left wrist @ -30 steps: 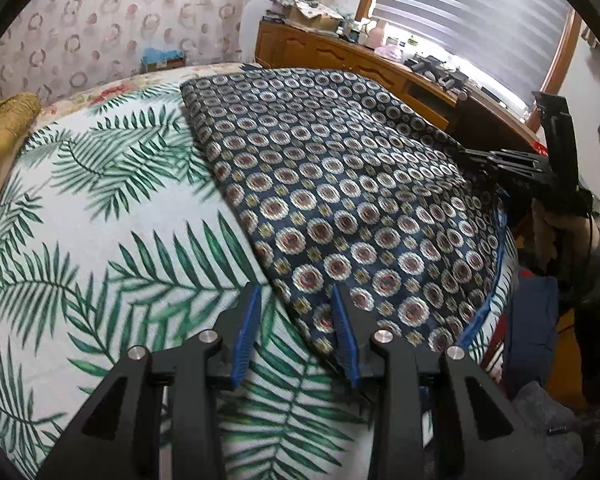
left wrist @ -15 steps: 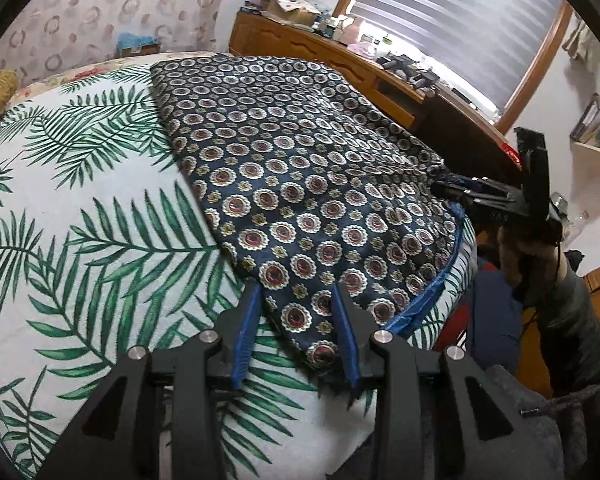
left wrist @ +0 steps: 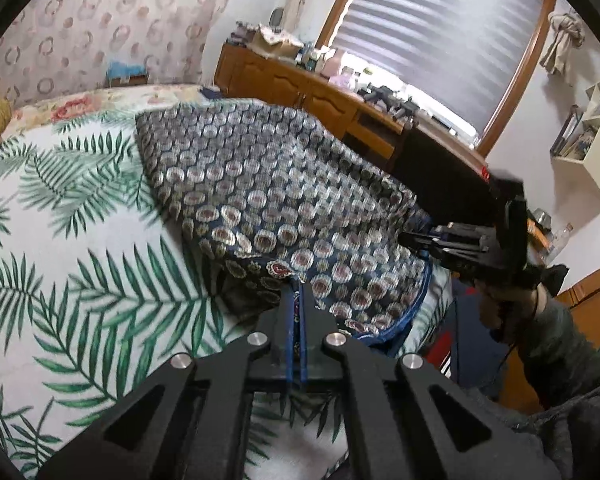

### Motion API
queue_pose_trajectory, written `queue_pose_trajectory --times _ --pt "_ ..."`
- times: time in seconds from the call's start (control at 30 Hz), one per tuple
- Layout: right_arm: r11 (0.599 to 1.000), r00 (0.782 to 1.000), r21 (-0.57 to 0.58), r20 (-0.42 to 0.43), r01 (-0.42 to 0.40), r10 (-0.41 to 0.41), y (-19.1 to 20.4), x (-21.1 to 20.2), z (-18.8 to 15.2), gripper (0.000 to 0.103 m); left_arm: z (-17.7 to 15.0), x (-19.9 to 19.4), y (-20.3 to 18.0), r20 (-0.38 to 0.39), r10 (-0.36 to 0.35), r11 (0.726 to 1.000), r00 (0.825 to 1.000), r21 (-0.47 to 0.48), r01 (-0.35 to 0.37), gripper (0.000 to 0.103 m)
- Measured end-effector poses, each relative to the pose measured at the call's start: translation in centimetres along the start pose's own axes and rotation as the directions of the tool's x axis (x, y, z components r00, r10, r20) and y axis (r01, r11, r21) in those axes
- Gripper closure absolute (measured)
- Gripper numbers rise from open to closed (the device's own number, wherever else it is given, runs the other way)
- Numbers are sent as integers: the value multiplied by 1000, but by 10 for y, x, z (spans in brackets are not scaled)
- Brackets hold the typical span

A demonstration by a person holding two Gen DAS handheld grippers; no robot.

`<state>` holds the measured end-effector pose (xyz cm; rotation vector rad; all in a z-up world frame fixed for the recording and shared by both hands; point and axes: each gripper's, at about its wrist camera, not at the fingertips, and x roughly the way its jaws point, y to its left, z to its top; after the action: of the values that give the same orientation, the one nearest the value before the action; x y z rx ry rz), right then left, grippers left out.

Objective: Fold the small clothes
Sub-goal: 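Grasp the blue-trimmed shirt edge with the left gripper while the right gripper grasps it too, then lift the folded navy shirt with both grippers off the bed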

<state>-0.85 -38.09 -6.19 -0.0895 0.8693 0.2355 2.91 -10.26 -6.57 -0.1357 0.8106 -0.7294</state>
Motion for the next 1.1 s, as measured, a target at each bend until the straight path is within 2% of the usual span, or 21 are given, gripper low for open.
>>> queue_pose_trajectory --times 0.03,0.27,0.4,0.53,0.7,0.8,0.9,0.97,1.03,1.1 --pt "1000 1000 -4 13 -11 11 0 0 0 100 3 -3 0 15 2 1000 1000 0 -2 103" --pt "997 988 28 138 -73 69 -8 -23 17 102 37 -26 3 136 7 1000 991 -20 -4 103" --pt "995 975 31 205 -94 85 -13 -41 42 102 61 -32 15 185 15 999 983 -42 -7 103" --pt "995 962 22 258 -94 85 -15 -42 82 102 93 -19 43 199 63 996 978 -73 -49 103" --pt "996 969 33 237 -85 75 -19 -4 139 102 127 16 86 158 123 986 980 -131 -103 103" --pt "996 981 45 181 -76 66 -24 31 165 101 137 34 102 133 155 981 979 -141 -136 103" --pt "1000 987 8 159 -29 27 -21 56 180 92 144 50 117 97 177 975 979 -152 -161 103" --pt "1000 985 -1 169 -15 15 -23 62 185 78 148 61 125 76 176 974 981 -161 -162 103" --pt "1000 980 2 196 -14 14 -29 60 188 44 147 70 131 56 178 970 982 -181 -166 103" --pt "1000 974 -5 225 24 -22 -34 55 189 37 146 77 140 43 152 966 987 -218 -140 103"
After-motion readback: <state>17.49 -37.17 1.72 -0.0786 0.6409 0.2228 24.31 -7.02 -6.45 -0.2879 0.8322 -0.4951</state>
